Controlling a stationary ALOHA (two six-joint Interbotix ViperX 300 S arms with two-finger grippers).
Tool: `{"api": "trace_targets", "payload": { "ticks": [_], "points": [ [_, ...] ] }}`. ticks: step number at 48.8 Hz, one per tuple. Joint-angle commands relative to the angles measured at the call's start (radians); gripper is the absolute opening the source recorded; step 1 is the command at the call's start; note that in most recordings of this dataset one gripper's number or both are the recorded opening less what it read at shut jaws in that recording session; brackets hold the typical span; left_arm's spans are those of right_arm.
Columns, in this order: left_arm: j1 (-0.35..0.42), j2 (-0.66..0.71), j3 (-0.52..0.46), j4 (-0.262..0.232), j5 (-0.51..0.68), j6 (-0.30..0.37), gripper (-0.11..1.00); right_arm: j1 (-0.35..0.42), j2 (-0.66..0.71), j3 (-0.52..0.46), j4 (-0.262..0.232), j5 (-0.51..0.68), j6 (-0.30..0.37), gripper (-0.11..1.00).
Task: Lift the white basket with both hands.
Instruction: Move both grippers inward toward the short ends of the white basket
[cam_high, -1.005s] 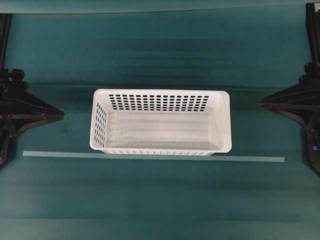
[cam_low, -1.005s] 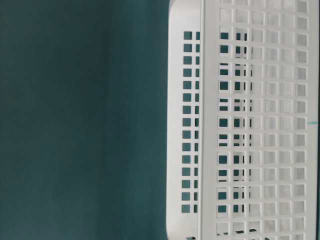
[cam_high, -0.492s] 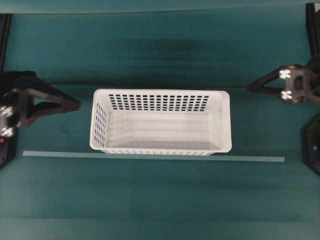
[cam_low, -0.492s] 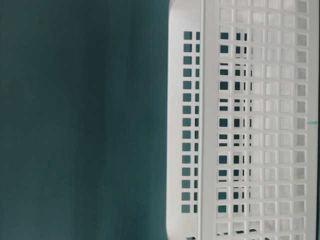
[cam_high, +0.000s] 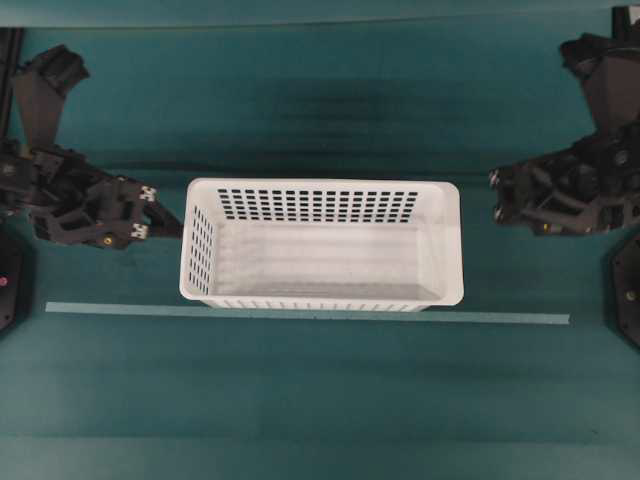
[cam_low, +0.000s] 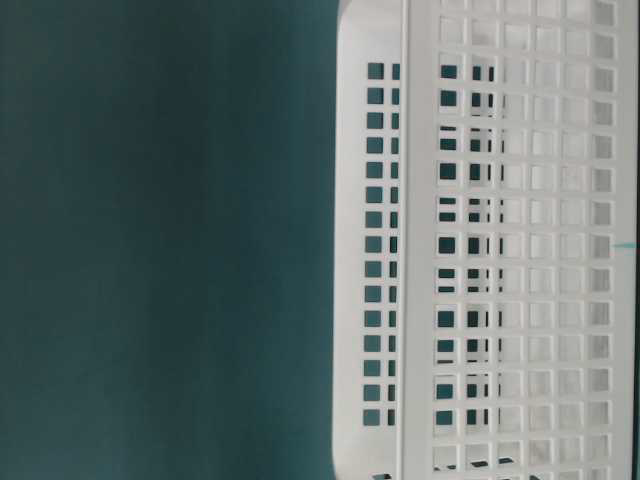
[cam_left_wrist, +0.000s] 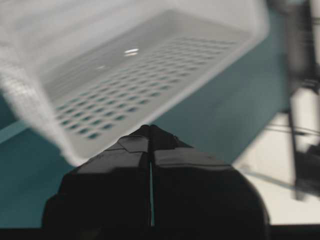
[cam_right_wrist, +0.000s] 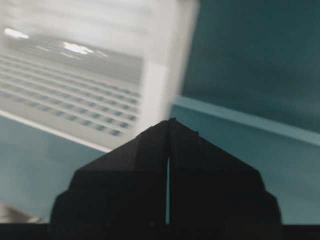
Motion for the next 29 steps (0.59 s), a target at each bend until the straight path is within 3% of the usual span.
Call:
{"api": "trace_targets", "payload": {
  "ticks": [1,11,17,29],
  "points": [
    [0.006,0.04,-0.043,0.005,0.034,-0.009,-0.04,0.008,0.048,-0.032,-0.005,0.037,-0.005,0.02],
    [0.008,0.055,-0.037,0.005,0.054,-0.044,-0.03,0.023,0.069,-0.012,0.002,0.038,-0.06,0.02],
    [0.008,0.054,-0.02,0.005,0.094,-0.067,-0.01,0.023,0.069,-0.006,0.003,0.035,-0.058,0.02],
    [0.006,0.049,-0.012,0.005,0.104,-0.092,0.13,0.018,0.069,-0.002,0.0,0.008,-0.052,0.04]
  ]
}}
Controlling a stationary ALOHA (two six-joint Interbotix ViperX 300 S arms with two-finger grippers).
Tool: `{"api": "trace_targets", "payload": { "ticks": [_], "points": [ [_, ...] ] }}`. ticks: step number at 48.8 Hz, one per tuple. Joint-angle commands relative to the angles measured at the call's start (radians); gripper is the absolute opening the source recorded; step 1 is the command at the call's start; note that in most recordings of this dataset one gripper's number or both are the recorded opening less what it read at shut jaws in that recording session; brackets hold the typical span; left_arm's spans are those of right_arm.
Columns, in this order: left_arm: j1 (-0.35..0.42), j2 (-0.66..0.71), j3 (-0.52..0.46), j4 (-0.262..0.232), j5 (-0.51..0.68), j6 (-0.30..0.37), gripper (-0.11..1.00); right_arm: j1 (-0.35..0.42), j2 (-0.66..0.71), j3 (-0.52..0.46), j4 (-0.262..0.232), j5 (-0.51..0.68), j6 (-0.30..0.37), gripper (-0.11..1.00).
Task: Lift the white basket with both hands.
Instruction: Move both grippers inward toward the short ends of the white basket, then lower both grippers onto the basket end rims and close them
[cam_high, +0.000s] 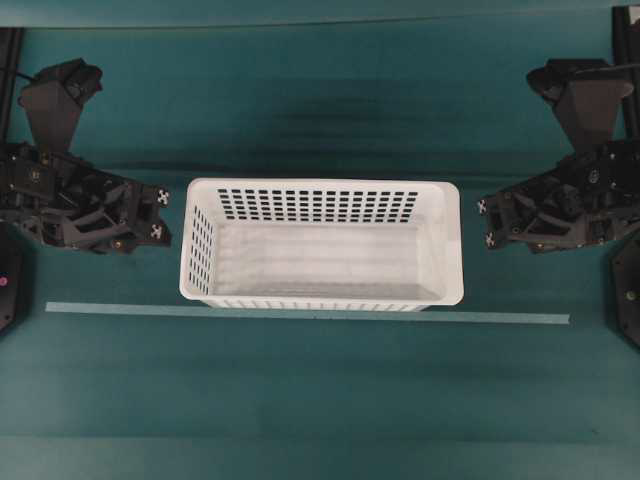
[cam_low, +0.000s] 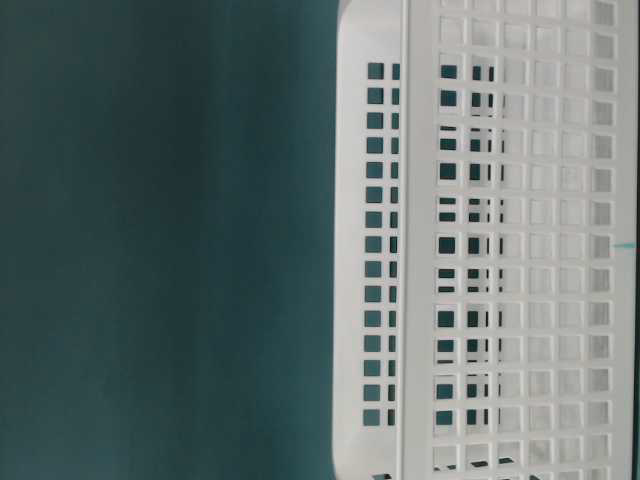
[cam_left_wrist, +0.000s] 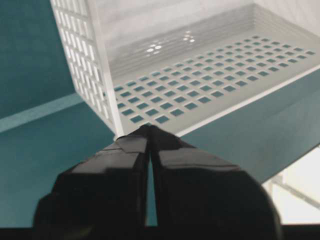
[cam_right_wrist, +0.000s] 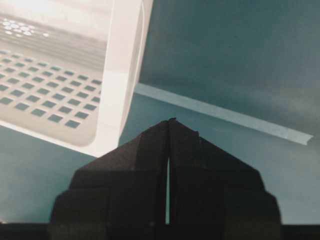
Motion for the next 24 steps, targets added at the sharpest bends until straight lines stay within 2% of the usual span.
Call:
{"api": "trace_targets", "payload": {
  "ticks": [1,7,14,18,20,24],
  "points": [
    [0.002,0.011,-0.011,0.003,-0.002,0.0,0.15,-0.003,0.025,-0.006,0.0,-0.025,0.005,0.05],
    [0.002,0.012,-0.011,0.003,-0.002,-0.005,0.31,-0.009,0.026,0.005,0.002,-0.078,0.012,0.1],
    [0.003,0.015,-0.011,0.003,-0.002,-0.006,0.69,-0.012,0.037,0.018,0.017,-0.137,0.025,0.22],
    [0.003,0.015,-0.011,0.003,-0.002,-0.006,0.88,-0.012,0.046,0.014,0.037,-0.153,0.029,0.35],
    [0.003,0.015,-0.012,0.003,-0.003,-0.008,0.91,-0.012,0.052,0.012,0.044,-0.163,0.028,0.43],
    [0.003,0.017,-0.011,0.003,-0.005,-0.008,0.9,-0.012,0.06,0.009,0.044,-0.184,0.029,0.63]
  ]
}}
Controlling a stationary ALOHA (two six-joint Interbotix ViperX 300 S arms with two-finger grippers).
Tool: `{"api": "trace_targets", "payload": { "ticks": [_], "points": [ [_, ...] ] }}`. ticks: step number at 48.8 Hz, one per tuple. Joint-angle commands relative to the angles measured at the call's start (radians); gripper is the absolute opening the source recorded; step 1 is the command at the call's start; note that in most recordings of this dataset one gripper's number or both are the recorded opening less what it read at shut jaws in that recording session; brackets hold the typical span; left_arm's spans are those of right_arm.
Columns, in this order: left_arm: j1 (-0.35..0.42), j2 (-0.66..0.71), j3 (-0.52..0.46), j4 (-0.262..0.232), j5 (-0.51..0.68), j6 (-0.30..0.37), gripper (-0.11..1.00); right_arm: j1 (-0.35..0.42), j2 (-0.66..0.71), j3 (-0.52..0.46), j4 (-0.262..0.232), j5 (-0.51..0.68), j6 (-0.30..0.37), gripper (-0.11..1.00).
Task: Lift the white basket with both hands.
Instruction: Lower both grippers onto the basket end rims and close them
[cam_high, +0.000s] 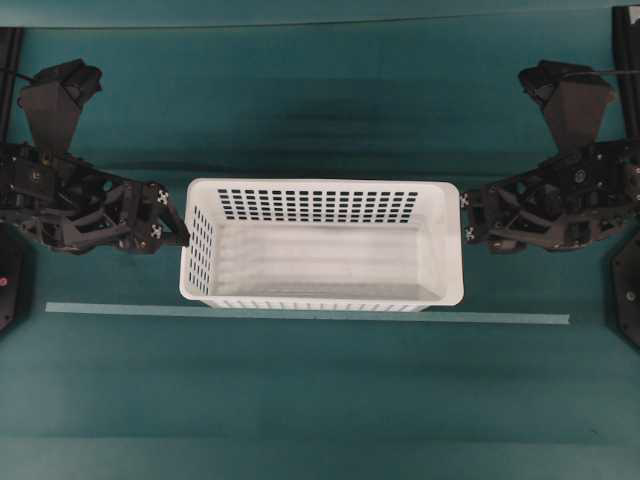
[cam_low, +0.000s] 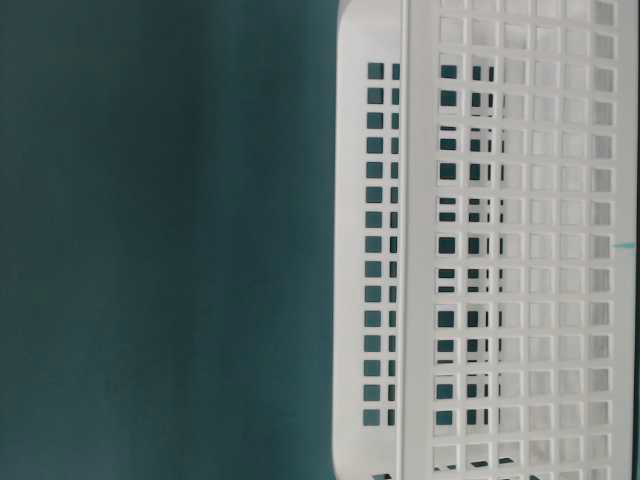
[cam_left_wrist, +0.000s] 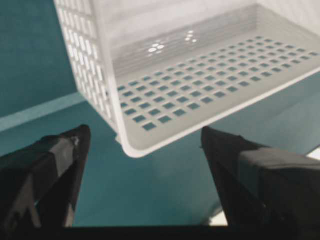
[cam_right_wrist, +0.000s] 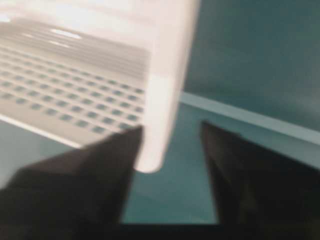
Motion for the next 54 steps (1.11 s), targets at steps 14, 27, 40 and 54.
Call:
{"api": "trace_targets", "payload": {
  "ticks": [14,27,40,54],
  "points": [
    [0.017,0.061,-0.009,0.003,-0.009,-0.043,0.88,-0.043,0.109,-0.011,0.08,-0.005,0.005,0.95],
    [0.025,0.147,-0.006,0.006,-0.054,-0.049,0.88,-0.048,0.239,-0.043,0.097,-0.091,0.003,0.95],
    [0.026,0.295,0.006,0.006,-0.153,-0.049,0.88,-0.046,0.321,-0.049,0.101,-0.117,0.005,0.95],
    [0.026,0.416,0.003,0.006,-0.222,-0.048,0.88,-0.048,0.408,-0.041,0.098,-0.176,-0.002,0.95]
  ]
}}
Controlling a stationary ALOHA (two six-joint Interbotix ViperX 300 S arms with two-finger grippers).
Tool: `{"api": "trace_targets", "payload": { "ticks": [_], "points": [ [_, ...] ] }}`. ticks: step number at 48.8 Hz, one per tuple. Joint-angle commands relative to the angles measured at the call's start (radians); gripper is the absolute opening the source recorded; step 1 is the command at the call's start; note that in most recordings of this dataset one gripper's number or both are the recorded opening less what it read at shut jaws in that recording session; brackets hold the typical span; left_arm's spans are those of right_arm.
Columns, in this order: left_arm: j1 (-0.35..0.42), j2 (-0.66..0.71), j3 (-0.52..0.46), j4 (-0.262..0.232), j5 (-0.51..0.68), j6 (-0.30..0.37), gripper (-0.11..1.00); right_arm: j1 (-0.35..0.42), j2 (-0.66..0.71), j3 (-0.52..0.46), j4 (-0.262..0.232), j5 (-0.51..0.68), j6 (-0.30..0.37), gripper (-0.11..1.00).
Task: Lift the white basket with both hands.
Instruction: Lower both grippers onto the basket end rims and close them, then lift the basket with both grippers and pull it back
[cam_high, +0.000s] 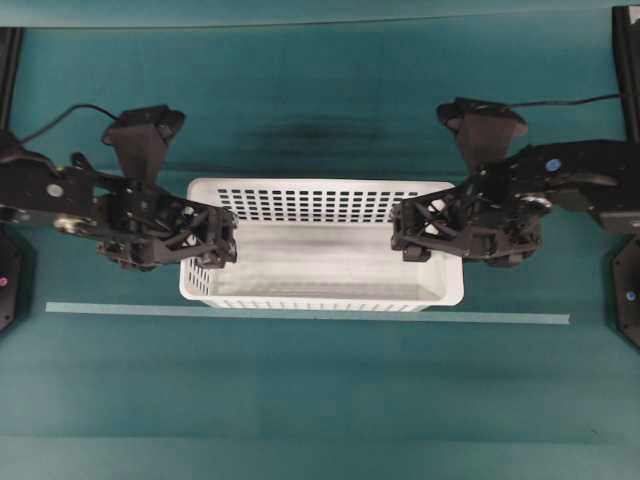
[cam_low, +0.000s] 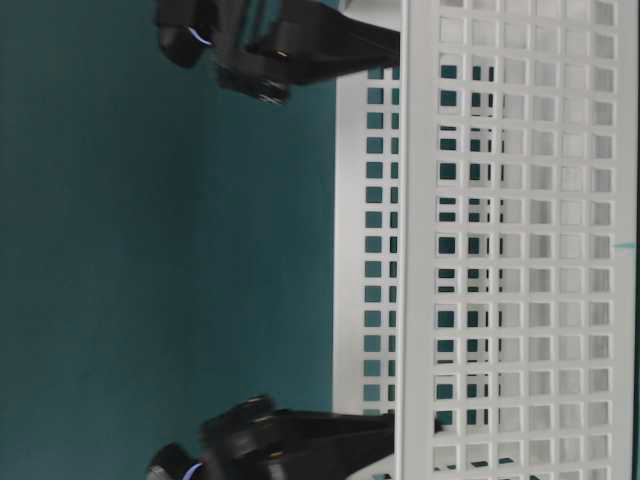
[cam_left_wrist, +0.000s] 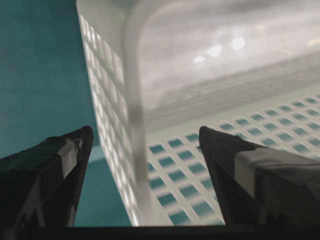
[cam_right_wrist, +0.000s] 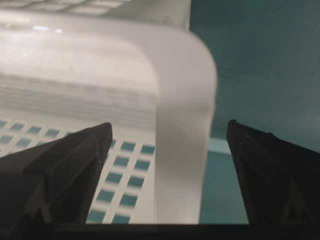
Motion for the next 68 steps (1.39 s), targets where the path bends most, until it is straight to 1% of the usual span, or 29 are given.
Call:
{"api": "trace_targets", "payload": {
  "ticks": [1,15,34,39,43,47,50,55,58,61,68],
  "points": [
    [0.003,0.037,-0.011,0.006,-0.009,0.0,0.88,0.003,0.048,-0.005,0.0,-0.031,0.0,0.95],
    [0.003,0.077,-0.008,0.006,-0.061,0.0,0.88,0.009,0.075,0.008,-0.002,-0.06,0.003,0.95],
    [-0.002,0.081,0.005,0.006,-0.06,-0.002,0.87,0.008,0.078,0.009,-0.002,-0.069,0.005,0.94],
    [-0.006,0.071,0.008,0.006,-0.058,-0.003,0.85,0.008,0.078,0.009,0.002,-0.064,0.005,0.92],
    [-0.008,0.048,0.008,0.006,-0.057,-0.003,0.81,0.009,0.074,0.008,0.008,-0.064,0.005,0.85],
    [-0.005,0.028,0.006,0.006,-0.057,-0.003,0.7,0.008,0.067,0.006,0.011,-0.067,0.005,0.7],
    [-0.002,0.021,0.006,0.005,-0.057,-0.003,0.57,0.005,0.064,0.002,0.011,-0.069,0.005,0.56],
    [0.0,0.021,0.005,0.005,-0.057,-0.002,0.33,-0.002,0.067,-0.012,0.011,-0.064,0.005,0.31],
    [0.0,0.021,0.005,0.006,-0.057,0.002,0.2,-0.003,0.069,-0.018,0.011,-0.06,0.005,0.2],
    [0.0,0.021,0.005,0.006,-0.055,0.002,0.13,-0.006,0.069,-0.021,0.011,-0.058,0.003,0.18],
    [0.0,0.021,0.005,0.006,-0.055,0.002,0.13,-0.006,0.067,-0.023,0.011,-0.057,0.002,0.18]
  ]
}}
